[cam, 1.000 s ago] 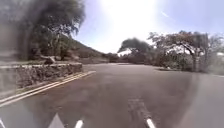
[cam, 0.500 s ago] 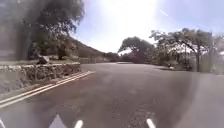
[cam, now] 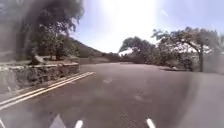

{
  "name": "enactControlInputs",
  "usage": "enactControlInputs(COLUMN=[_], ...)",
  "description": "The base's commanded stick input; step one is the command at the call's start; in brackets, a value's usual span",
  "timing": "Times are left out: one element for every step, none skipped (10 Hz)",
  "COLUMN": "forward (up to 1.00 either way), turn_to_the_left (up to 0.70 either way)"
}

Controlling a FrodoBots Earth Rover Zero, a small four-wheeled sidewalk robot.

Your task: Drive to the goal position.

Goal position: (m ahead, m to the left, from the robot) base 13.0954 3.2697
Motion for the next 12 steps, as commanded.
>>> enactControlInputs(forward=[0.85, 0.85, 0.85, 0.85, 0.85, 0.85, 0.85, 0.85, 0.85, 0.85, 0.85, 0.85], turn_to_the_left=[0.00, 0.00, 0.00, 0.00, 0.00, -0.34, -0.34, -0.32, -0.20, -0.08, 0.00, 0.00])
